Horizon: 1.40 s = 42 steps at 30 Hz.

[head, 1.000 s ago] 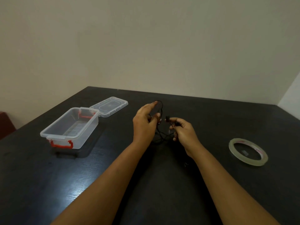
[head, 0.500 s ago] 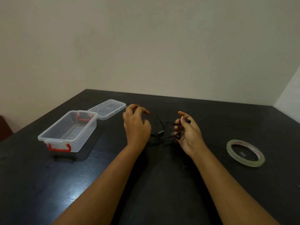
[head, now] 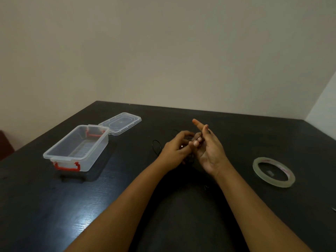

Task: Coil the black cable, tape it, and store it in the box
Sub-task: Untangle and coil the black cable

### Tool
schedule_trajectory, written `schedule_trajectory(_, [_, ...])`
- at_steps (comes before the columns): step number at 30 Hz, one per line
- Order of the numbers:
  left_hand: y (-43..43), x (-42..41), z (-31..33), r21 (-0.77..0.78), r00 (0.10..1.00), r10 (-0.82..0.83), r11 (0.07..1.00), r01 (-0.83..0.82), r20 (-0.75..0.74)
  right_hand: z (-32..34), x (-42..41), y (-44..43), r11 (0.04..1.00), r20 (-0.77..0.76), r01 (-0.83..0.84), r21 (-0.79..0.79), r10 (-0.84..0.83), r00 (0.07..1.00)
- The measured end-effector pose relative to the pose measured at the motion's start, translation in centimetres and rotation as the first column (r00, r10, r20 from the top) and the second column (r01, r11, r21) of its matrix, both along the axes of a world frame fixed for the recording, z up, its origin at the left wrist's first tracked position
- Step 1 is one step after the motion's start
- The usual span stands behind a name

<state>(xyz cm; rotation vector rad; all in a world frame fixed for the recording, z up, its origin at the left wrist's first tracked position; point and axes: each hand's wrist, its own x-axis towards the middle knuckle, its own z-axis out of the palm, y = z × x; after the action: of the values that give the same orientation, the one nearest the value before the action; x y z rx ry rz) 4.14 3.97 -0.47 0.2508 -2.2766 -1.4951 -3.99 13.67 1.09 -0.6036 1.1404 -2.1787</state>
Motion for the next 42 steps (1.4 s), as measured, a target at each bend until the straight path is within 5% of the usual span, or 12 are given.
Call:
schedule_trajectory(6, [-0.7, -0.2, -0.4, 0.001, 0.999, 0.037, 0.999, -0.037, -0.014, 0.2, 0.6, 0.3, 0.998, -0.024, -0.051, 0.022, 0.052, 0.998])
schedule_trajectory(11, [-2.4, 0.3, 0.5, 0.068, 0.975, 0.196, 0.980, -0.189, -0.109, -0.5, 0.7, 0.0, 0.974, -0.173, 0.150, 0.171, -0.120, 0.978])
schedule_trajectory(21, [-4.4, 0.6, -0.3, 0.136, 0.798, 0.582, 0.813, -0.566, -0.156, 0.0, -2.0, 1.8, 0.919, 0.389, 0.368, -0.144, -0.290, 0.875])
schedule_trajectory(23, [-4.6, 0.7, 0.0, 0.230, 0.750, 0.636, 0.769, -0.597, -0.180, 0.1, -1.9, 1.8, 0.940, 0.188, 0.338, -0.045, -0.324, 0.927])
schedule_trajectory(24, [-4.6, 0.7, 0.1, 0.296, 0.735, 0.647, 0.756, -0.583, -0.203, 0.1, -1.9, 1.8, 0.931, -0.097, 0.353, 0.091, -0.344, 0.934])
schedule_trajectory(27, [-4.3, 0.6, 0.5, 0.471, 0.729, 0.632, 0.743, -0.475, -0.263, -0.5, -1.4, 1.5, 0.747, -0.878, 0.572, 0.339, 0.033, 0.478])
schedule_trajectory(29, [-4.2, 0.6, 0.7, 0.509, 0.715, 0.633, 0.739, -0.442, -0.297, -0.9, -0.6, 1.1, 0.641, -0.923, 0.665, 0.384, 0.294, 0.249])
schedule_trajectory(31, [-4.3, 0.7, 0.9, 0.557, 0.705, 0.637, 0.724, -0.407, -0.313, -1.2, -0.2, 0.8, 0.603, -0.904, 0.687, 0.405, 0.377, 0.202])
schedule_trajectory(34, [-4.6, 0.9, 1.2, 0.697, 0.682, 0.677, 0.630, -0.343, -0.276, -1.7, -0.7, 0.5, 0.701, -0.923, 0.614, 0.363, 0.179, 0.341])
schedule_trajectory(38, [-5.6, 1.3, 1.0, 0.620, 0.696, 0.691, 0.637, -0.458, -0.196, -1.7, -1.7, 1.2, 0.815, -0.673, 0.496, 0.300, -0.188, 0.716])
schedule_trajectory(41, [-5.7, 1.6, 0.8, -0.018, 0.822, 0.518, 0.843, -0.537, -0.237, -1.2, -2.0, 1.3, 0.885, -0.334, 0.414, 0.215, -0.331, 0.882])
schedule_trajectory(42, [-5.3, 1.5, 0.9, -0.306, 0.868, 0.450, 0.813, -0.495, -0.209, -0.9, -2.0, 1.2, 0.906, -0.231, 0.391, 0.165, -0.350, 0.908])
